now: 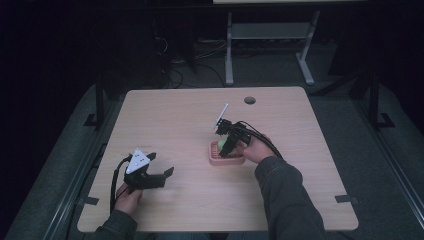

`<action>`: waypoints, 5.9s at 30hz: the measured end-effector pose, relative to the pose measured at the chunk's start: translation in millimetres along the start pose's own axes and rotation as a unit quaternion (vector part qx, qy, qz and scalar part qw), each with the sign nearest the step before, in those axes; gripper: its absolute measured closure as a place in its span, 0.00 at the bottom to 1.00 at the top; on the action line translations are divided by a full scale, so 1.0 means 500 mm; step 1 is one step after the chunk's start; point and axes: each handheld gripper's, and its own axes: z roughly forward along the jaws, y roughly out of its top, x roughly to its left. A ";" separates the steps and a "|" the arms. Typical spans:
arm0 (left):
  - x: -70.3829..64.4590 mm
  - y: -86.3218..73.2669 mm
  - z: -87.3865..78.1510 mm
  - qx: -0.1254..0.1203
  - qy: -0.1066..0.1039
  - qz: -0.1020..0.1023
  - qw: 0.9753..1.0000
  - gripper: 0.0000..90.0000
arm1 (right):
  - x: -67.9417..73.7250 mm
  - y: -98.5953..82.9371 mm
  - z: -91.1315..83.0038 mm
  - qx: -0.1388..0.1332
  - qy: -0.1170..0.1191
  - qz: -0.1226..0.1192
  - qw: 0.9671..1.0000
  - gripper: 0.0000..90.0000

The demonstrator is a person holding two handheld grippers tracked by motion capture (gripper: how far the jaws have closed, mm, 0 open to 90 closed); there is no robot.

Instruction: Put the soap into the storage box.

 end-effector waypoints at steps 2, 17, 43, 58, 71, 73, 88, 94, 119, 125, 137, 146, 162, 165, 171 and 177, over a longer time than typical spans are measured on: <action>0.000 0.000 0.000 0.000 0.000 0.000 1.000 0.16 | 0.000 0.000 0.000 0.000 -0.001 -0.001 1.000 0.29; 0.001 0.000 -0.001 -0.001 0.002 0.000 1.000 0.16 | 0.000 0.002 0.006 0.001 -0.001 0.003 1.000 0.29; 0.002 0.001 0.000 0.000 0.002 0.000 1.000 0.16 | -0.001 0.000 0.007 0.004 -0.003 0.005 1.000 0.29; 0.003 0.001 0.001 0.001 0.003 0.000 1.000 0.16 | -0.006 -0.002 0.005 -0.003 0.008 0.011 1.000 0.29; 0.005 0.001 0.001 0.004 0.006 0.003 1.000 0.16 | -0.010 -0.008 -0.009 -0.020 0.019 0.018 0.999 0.26; 0.005 0.001 0.001 0.004 0.006 0.003 1.000 0.16 | -0.010 -0.008 -0.010 -0.022 0.020 0.019 0.999 0.26; 0.001 0.001 -0.002 0.000 0.002 0.004 1.000 0.16 | -0.014 -0.021 -0.030 -0.040 0.018 0.031 0.999 0.26; 0.002 0.001 -0.001 0.001 0.004 0.001 1.000 0.16 | -0.012 -0.025 -0.040 -0.047 0.013 0.033 0.998 0.26; 0.001 0.000 -0.001 0.004 0.003 0.004 1.000 0.16 | -0.021 -0.081 -0.059 -0.061 0.007 0.055 0.997 0.27; 0.003 -0.001 -0.002 0.006 0.004 0.006 1.000 0.16 | -0.023 -0.096 -0.065 -0.066 0.007 0.059 0.996 0.27; 0.003 -0.001 -0.001 0.006 0.004 0.006 1.000 0.16 | -0.022 -0.122 -0.086 -0.069 0.002 0.064 0.996 0.27; 0.002 -0.002 -0.001 0.006 0.004 0.005 1.000 0.16 | -0.021 -0.148 -0.083 -0.073 0.002 0.070 0.995 0.27; 0.001 -0.003 0.000 0.010 0.005 0.008 1.000 0.16 | -0.013 -0.203 -0.084 -0.078 0.003 0.085 0.993 0.26; 0.001 -0.003 0.000 0.009 0.005 0.009 1.000 0.16 | -0.011 -0.214 -0.086 -0.081 0.003 0.086 0.993 0.26; 0.001 -0.003 0.000 0.010 0.005 0.008 1.000 0.16 | -0.008 -0.235 -0.088 -0.083 -0.001 0.090 0.993 0.25; 0.000 -0.004 0.000 0.012 0.005 0.008 1.000 0.16 | -0.008 -0.263 -0.085 -0.084 0.001 0.100 0.991 0.25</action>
